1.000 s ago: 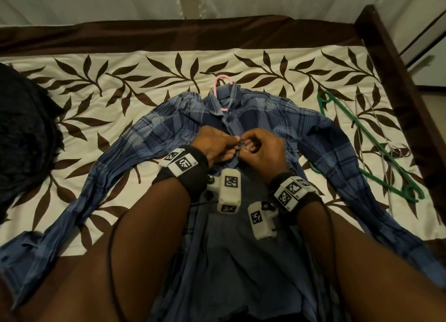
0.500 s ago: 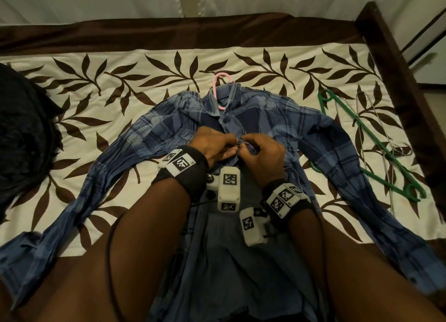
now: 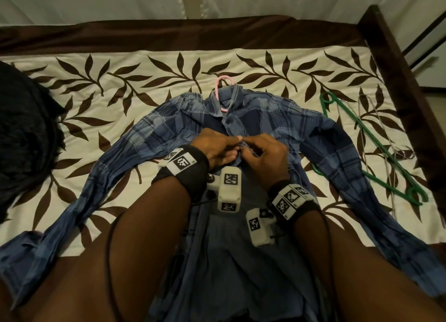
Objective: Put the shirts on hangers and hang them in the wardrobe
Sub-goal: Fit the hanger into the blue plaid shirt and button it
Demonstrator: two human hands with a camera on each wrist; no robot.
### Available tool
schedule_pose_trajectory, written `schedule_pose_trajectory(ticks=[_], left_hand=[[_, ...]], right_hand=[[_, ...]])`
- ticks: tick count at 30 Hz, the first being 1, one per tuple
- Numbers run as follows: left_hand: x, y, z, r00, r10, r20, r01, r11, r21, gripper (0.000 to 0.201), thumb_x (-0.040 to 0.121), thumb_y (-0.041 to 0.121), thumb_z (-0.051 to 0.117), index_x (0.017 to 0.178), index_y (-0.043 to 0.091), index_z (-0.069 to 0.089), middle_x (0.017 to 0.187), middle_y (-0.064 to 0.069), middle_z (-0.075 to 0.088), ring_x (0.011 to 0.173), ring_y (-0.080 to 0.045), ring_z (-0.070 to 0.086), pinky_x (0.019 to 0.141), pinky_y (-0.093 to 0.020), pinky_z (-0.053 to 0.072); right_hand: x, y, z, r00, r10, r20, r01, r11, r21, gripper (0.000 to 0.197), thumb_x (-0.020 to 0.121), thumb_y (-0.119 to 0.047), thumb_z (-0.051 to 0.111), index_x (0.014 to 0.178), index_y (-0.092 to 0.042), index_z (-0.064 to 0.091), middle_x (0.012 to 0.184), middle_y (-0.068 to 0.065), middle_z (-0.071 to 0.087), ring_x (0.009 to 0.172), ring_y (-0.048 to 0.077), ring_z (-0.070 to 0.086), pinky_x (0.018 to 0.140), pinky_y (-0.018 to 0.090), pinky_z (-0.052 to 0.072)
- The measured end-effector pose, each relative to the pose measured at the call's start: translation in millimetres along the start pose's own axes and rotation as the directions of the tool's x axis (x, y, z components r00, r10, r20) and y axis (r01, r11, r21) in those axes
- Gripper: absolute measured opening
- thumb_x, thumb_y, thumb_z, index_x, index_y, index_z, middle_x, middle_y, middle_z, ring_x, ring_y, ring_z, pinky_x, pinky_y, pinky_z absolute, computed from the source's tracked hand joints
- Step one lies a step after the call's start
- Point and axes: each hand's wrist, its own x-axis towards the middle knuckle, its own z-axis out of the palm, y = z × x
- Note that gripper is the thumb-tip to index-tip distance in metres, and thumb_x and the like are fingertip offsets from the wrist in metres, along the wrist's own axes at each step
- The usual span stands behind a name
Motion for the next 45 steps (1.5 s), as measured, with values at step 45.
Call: schedule_pose_trajectory(ticks=[45], left_hand=[[9, -26, -2, 0.891, 0.453, -0.025, -0.434, 0.867, 0.243, 0.023, 0.084, -0.005, 0.069, 0.064, 0.005, 0.061, 0.057, -0.010, 0.060, 0.055, -0.021, 0.059, 0.062, -0.034, 0.054]], right_hand=[[20, -20, -21, 0.638, 0.619, 0.458, -0.766, 0.451, 0.458, 0.028, 0.094, -0.016, 0.066, 0.069, -0.004, 0.060, 0.057, 0.012, 0.045, 0.049, 0.019, 0.039, 0.051, 0.028, 0.035]])
